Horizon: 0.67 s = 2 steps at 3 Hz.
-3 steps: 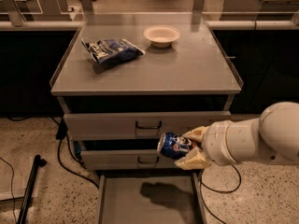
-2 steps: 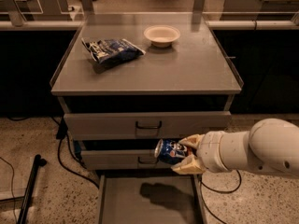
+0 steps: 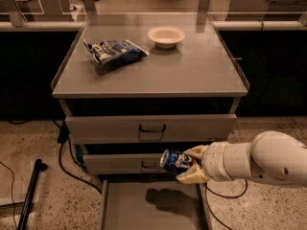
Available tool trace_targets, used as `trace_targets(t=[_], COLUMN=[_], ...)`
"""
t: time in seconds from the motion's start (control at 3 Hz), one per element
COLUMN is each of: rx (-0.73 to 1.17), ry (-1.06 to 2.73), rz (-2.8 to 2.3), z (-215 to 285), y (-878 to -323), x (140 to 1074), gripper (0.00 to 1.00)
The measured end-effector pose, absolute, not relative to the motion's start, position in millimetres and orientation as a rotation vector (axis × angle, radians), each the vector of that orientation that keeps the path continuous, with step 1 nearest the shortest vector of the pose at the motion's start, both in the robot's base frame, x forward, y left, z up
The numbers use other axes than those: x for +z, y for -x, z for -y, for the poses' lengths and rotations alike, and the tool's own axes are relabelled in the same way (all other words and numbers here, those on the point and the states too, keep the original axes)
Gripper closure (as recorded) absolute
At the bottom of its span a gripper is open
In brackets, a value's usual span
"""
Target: Place pepsi can into bottom drawer
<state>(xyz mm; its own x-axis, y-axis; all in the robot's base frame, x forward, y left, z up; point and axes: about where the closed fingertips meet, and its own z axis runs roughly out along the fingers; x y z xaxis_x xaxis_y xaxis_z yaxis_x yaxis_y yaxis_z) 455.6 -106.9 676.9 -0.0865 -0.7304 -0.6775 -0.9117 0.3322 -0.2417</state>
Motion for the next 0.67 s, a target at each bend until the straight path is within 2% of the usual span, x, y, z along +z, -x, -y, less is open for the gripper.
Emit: trace_targets(t=[0.67], rx=[0.374], ry=[1.403], rz=[-1.932], z=[101], y=[-472], x=[631], gripper=[1.00])
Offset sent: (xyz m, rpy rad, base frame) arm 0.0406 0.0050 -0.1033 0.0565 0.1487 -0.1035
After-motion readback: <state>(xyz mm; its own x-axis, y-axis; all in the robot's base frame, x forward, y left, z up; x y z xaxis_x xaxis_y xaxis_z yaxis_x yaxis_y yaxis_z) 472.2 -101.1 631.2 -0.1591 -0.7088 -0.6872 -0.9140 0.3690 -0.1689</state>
